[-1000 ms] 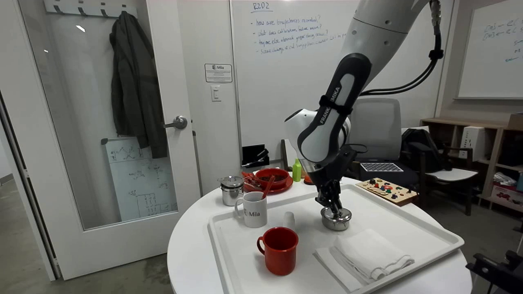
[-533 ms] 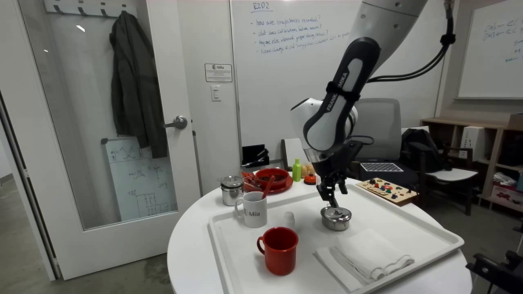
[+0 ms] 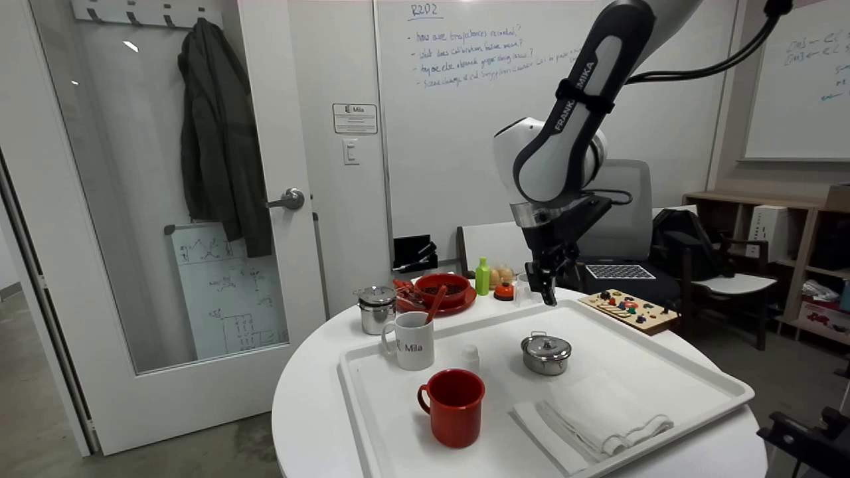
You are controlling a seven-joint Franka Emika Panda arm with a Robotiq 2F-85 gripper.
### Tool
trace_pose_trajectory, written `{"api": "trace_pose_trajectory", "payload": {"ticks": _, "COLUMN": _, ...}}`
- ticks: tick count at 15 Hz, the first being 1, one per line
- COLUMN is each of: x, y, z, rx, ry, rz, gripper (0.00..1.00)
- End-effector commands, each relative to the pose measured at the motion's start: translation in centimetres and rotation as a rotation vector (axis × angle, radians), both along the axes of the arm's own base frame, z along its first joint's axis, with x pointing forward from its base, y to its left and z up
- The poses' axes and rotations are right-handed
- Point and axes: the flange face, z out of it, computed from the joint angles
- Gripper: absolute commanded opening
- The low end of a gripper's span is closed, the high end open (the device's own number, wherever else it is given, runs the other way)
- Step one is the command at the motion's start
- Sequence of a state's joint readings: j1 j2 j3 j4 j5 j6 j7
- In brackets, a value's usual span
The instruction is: Pick the lid on the tray and put it on the pot
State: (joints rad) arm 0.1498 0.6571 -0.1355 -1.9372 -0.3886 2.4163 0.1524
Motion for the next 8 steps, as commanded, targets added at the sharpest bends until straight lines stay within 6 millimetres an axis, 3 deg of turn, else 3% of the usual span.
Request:
{"api": "trace_pose_trajectory", "payload": {"ticks": 1, "x": -0.8, "y": -2.1, "z": 3.3, "rx": 0.017, "ry": -0.037, "rz": -0.084, "gripper": 1.0}}
{"api": "trace_pose_trajectory", "payload": {"ticks": 8, "x": -0.4, "y": -6.8, "z": 7.6, "rx": 0.065, "ry": -0.124, "rz": -0.232, "gripper": 1.0}}
